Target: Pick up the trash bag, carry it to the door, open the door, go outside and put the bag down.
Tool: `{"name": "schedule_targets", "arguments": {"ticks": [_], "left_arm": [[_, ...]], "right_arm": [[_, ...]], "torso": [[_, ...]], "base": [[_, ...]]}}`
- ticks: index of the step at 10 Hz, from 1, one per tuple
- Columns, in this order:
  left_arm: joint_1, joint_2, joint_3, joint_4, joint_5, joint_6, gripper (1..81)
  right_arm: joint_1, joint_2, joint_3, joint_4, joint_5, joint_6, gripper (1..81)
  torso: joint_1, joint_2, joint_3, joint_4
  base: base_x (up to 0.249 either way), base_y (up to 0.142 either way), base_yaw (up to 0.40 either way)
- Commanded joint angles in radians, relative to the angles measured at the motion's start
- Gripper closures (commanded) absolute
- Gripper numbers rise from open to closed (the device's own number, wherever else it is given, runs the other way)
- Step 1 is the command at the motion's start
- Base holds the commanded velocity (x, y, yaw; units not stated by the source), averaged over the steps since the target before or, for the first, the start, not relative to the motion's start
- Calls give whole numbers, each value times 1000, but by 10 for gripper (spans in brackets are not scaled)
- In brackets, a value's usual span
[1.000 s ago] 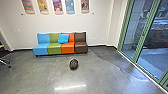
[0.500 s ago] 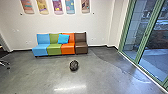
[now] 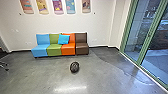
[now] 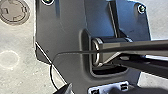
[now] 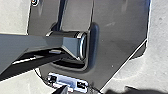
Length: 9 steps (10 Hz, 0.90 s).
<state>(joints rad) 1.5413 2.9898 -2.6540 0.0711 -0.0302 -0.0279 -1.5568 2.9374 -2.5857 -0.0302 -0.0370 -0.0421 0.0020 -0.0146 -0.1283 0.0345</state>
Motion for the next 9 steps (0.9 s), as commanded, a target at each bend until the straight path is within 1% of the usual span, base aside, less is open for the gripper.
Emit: {"name": "schedule_targets", "arguments": {"ticks": [1,9], "left_arm": [[-29,2,2,-4,58,-1,10],[-29,2,2,-2,58,-1,10]], "right_arm": [[26,-7,6,-5,-64,-5,10],[28,-4,6,-4,-66,-4,10]], "torso": [[0,0,0,0],[0,0,0,0]], "base": [[136,70,0],[136,70,0]]}}
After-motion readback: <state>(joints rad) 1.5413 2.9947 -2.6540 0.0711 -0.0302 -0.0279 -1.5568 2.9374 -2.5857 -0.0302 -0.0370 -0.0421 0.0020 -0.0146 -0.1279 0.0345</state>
